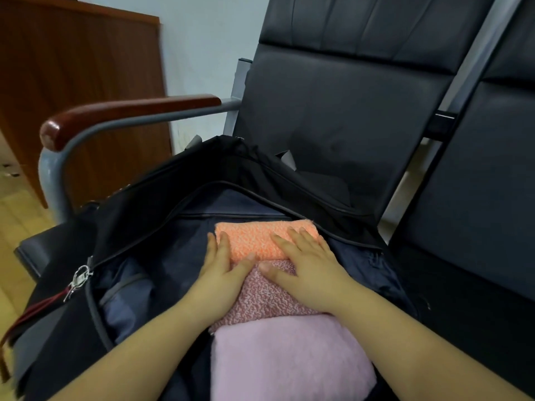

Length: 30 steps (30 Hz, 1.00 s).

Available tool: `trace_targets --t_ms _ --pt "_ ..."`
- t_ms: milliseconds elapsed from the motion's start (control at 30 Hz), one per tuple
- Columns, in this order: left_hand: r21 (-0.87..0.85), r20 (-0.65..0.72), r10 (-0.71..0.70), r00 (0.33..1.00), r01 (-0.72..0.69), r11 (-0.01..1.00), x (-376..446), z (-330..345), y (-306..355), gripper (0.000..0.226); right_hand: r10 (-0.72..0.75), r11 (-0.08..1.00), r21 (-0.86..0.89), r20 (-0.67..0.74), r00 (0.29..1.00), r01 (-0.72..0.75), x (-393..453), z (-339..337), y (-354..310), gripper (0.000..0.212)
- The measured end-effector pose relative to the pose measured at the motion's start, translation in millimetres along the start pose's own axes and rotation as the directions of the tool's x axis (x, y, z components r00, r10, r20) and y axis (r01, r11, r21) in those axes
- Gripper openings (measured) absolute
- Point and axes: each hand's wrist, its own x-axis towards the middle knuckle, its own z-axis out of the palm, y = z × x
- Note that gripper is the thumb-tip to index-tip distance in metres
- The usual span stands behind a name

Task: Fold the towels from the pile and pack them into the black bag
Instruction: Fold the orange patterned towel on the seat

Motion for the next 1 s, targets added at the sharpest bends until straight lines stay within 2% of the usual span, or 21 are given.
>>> trace_targets --t_ms 67,100,133,200,233,300,367,433,533,633,667,767,833,900,1000 --pt "-0.009 0.036 0.009 0.999 -0.008 1.0 3.6 6.2 3.0 0.078 0.014 1.0 0.025 -0.005 1.0 -0.014 -0.9 -4.7 5.5 0.109" --pt "0.048 0.033 0.028 0.999 -0.03 0.998 6.3 8.4 1.4 0.08 0.019 0.999 0.027 -0.004 1.0 -0.019 -1.7 -6.0 8.8 0.109" --pt "0.182 0.012 0.08 0.997 -0.081 0.98 8.2 9.9 -1.6 0.084 0.019 1.0 0.023 -0.004 1.0 -0.019 -3.1 -6.8 11.6 0.107" --pt "0.482 -0.027 0.264 0.964 -0.219 0.848 10.7 11.6 -8.6 0.097 0.007 1.0 -0.006 -0.008 1.0 -0.007 -5.1 -4.6 16.7 0.105" --pt "0.546 0.001 0.31 0.951 -0.26 0.796 11.4 11.4 -10.1 0.107 0.004 1.0 -0.015 -0.006 1.0 -0.004 -5.5 -2.4 18.6 0.104" --pt "0.583 0.064 0.254 0.965 -0.243 0.775 12.5 9.5 -10.9 0.125 0.003 1.0 -0.013 0.002 1.0 -0.003 -5.2 2.0 21.0 0.103" --pt "0.596 0.096 0.195 0.976 -0.213 0.774 13.9 8.4 -11.2 0.131 0.007 1.0 -0.008 -0.005 1.0 -0.007 -4.1 4.5 21.7 0.104" --pt "0.592 0.124 0.132 0.983 -0.18 0.786 13.7 9.6 -9.8 0.119 0.014 1.0 -0.027 -0.022 1.0 -0.015 -2.9 6.6 21.4 0.106" --pt "0.628 0.149 0.036 0.988 -0.123 0.768 14.0 9.5 -5.3 0.075 0.025 0.997 -0.073 -0.017 1.0 -0.026 -3.6 7.1 16.4 0.109" --pt "0.718 0.197 -0.021 0.98 -0.13 0.684 16.1 5.9 2.2 0.069 0.072 0.992 -0.107 -0.004 0.997 -0.072 -17.0 3.2 8.1 0.113" --pt "0.757 0.216 -0.053 0.975 -0.133 0.639 16.4 3.9 4.6 0.068 0.074 0.989 -0.13 -0.003 0.997 -0.073 -26.3 0.3 5.9 0.108" --pt "0.852 0.197 -0.105 0.975 -0.117 0.51 11.4 -5.5 15.1 0.065 0.043 0.979 -0.2 0.006 0.999 -0.041 -66.6 -13.4 5.4 0.072" --pt "0.886 0.121 -0.011 0.993 -0.103 0.451 -1.9 -4.8 31.2 0.064 0.034 0.977 -0.212 -0.036 0.999 -0.041 -107.3 -26.9 14.5 0.067" --pt "0.896 0.106 0.147 0.983 -0.159 0.414 -23.4 8.9 56.7 0.063 0.051 0.982 -0.176 -0.123 0.991 -0.072 -152.5 -39.0 29.2 0.065" --pt "0.773 0.281 0.356 0.891 -0.43 0.467 -70.1 55.7 104.1 0.074 0.175 0.98 -0.054 -0.208 0.962 -0.19 -222.3 -50.0 55.6 0.064"
